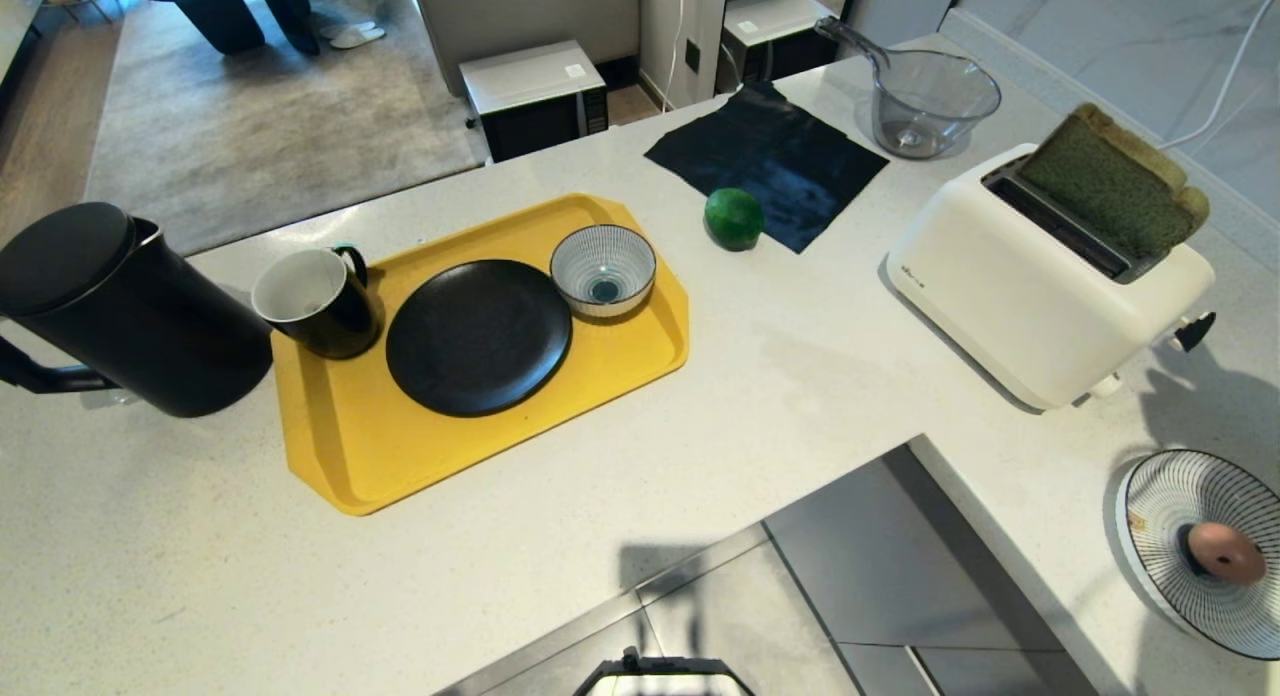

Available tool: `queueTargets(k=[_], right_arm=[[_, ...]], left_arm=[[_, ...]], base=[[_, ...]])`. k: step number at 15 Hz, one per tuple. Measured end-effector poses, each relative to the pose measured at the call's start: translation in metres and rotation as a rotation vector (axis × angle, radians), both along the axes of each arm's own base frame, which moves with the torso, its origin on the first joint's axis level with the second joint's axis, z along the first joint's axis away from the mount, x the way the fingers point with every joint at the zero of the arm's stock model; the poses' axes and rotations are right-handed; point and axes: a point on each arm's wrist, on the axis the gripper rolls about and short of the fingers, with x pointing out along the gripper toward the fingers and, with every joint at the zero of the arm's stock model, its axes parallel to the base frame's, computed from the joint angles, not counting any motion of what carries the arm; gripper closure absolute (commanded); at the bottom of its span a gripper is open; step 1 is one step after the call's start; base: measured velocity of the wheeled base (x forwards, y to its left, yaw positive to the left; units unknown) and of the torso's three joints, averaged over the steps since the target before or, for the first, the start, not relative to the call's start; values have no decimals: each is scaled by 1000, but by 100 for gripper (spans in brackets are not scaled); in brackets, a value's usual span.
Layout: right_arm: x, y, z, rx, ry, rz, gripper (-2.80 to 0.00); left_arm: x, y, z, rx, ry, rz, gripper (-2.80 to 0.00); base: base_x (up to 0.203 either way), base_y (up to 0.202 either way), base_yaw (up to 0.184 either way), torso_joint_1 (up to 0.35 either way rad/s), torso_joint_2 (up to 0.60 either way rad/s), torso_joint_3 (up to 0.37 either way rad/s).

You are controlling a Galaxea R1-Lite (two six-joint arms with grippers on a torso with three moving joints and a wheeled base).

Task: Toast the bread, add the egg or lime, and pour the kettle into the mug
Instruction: Put the bread slices in the toaster

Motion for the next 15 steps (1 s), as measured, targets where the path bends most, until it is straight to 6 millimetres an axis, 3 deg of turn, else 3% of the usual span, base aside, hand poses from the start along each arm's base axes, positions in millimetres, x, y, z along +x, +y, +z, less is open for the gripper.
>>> queueTargets(k=[9, 15], right_arm=[[6, -7, 3, 38, -77, 128, 0], [15, -17, -12, 50, -67, 127, 0]], left_arm=[[0, 0, 0, 0, 0, 0, 0], [0, 0, 0, 0, 0, 0, 0]], base=[[0, 0, 0, 0, 0, 0], [0, 0, 0, 0, 0, 0]])
